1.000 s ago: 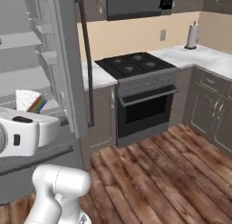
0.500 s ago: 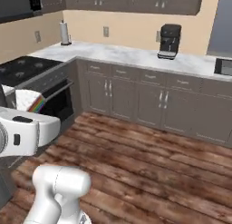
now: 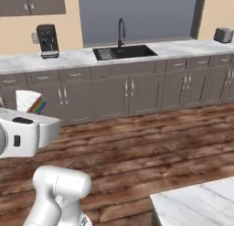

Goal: Take the cakes from the fridge and place them on the empty tray on the dining counter.

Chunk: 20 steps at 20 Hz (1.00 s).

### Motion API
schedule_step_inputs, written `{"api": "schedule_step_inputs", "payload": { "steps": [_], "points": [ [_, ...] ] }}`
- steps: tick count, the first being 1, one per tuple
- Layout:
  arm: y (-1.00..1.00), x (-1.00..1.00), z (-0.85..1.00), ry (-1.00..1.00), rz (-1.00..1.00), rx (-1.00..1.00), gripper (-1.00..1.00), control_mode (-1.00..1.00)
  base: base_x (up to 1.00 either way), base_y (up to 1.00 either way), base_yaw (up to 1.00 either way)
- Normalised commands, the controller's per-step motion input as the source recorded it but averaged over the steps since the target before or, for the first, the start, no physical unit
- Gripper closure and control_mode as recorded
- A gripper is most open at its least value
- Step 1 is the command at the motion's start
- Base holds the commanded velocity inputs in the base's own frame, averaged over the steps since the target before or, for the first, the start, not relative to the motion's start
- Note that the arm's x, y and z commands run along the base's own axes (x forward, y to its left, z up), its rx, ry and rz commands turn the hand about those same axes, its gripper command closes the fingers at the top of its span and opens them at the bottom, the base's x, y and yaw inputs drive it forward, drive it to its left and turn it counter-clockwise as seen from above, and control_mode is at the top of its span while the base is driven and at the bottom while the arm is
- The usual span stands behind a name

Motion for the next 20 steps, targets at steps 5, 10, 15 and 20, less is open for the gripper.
{"api": "schedule_step_inputs", "payload": {
  "steps": [5, 10, 15, 20],
  "points": [
    [0.0, 0.0, 0.0, 0.0, 0.0, 0.0, 1.0, 1.0, 0.0, 0.0, -1.0],
    [0.0, 0.0, 0.0, 0.0, 0.0, 0.0, 1.0, 1.0, 0.0, 0.0, -0.99],
    [0.0, 0.0, 0.0, 0.0, 0.0, 0.0, 1.0, 1.0, 0.1, 0.45, -0.85],
    [0.0, 0.0, 0.0, 0.0, 0.0, 0.0, 1.0, 1.0, 0.13, 0.43, -0.6]
  ]
}}
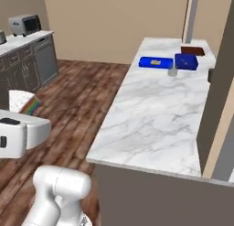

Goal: Take the cakes from the fridge and place them on the empty tray on the dining counter.

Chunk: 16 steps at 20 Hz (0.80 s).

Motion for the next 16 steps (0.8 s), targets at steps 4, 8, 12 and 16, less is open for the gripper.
{"api": "schedule_step_inputs", "payload": {
  "steps": [4, 8, 12, 16],
  "points": [
    [0.0, 0.0, 0.0, 0.0, 0.0, 0.0, 1.0, 1.0, -0.48, -1.0, -0.34],
    [0.0, 0.0, 0.0, 0.0, 0.0, 0.0, 1.0, 1.0, -1.0, -1.0, -0.16],
    [0.0, 0.0, 0.0, 0.0, 0.0, 0.0, 1.0, 1.0, -0.77, -0.98, -0.38],
    [0.0, 0.0, 0.0, 0.0, 0.0, 0.0, 1.0, 1.0, 0.05, -0.98, -0.6]
  ]
}}
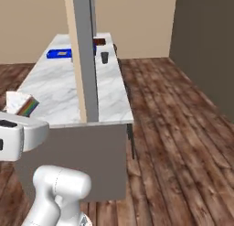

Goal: Take the cakes from the fridge and place them on the empty tray on the dining counter.

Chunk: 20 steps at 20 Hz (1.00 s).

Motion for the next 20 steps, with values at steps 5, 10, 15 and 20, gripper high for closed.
{"api": "schedule_step_inputs", "payload": {
  "steps": [5, 10, 15, 20],
  "points": [
    [0.0, 0.0, 0.0, 0.0, 0.0, 0.0, 1.0, 1.0, 0.17, -0.98, -0.63],
    [0.0, 0.0, 0.0, 0.0, 0.0, 0.0, 1.0, 1.0, 0.87, -0.54, -0.32],
    [0.0, 0.0, 0.0, 0.0, 0.0, 0.0, 1.0, 1.0, 1.0, -0.57, 0.13],
    [0.0, 0.0, 0.0, 0.0, 0.0, 0.0, 1.0, 1.0, 1.0, -0.55, 0.64]
  ]
}}
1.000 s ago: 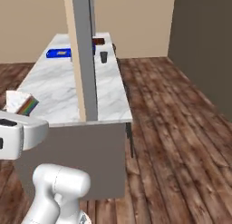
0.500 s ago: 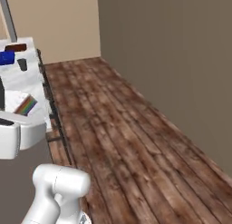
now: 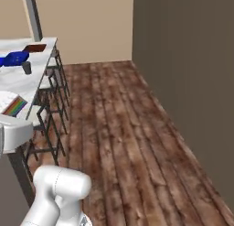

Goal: Take the cakes from the fridge and place them on the empty tray on the dining counter.

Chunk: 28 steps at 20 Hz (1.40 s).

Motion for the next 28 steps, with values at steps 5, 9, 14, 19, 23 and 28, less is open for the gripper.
{"api": "schedule_step_inputs", "payload": {
  "steps": [5, 9, 14, 19, 23, 28],
  "points": [
    [0.0, 0.0, 0.0, 0.0, 0.0, 0.0, 1.0, 1.0, 0.95, -0.33, 0.79],
    [0.0, 0.0, 0.0, 0.0, 0.0, 0.0, 1.0, 1.0, 0.74, -0.84, 0.57],
    [0.0, 0.0, 0.0, 0.0, 0.0, 0.0, 1.0, 1.0, 0.54, -1.0, 0.31],
    [0.0, 0.0, 0.0, 0.0, 0.0, 0.0, 1.0, 1.0, 0.93, -0.99, 0.14],
    [0.0, 0.0, 0.0, 0.0, 0.0, 0.0, 1.0, 1.0, 1.0, -0.82, 0.22],
    [0.0, 0.0, 0.0, 0.0, 0.0, 0.0, 1.0, 1.0, 1.0, -0.6, 0.25]
  ]
}}
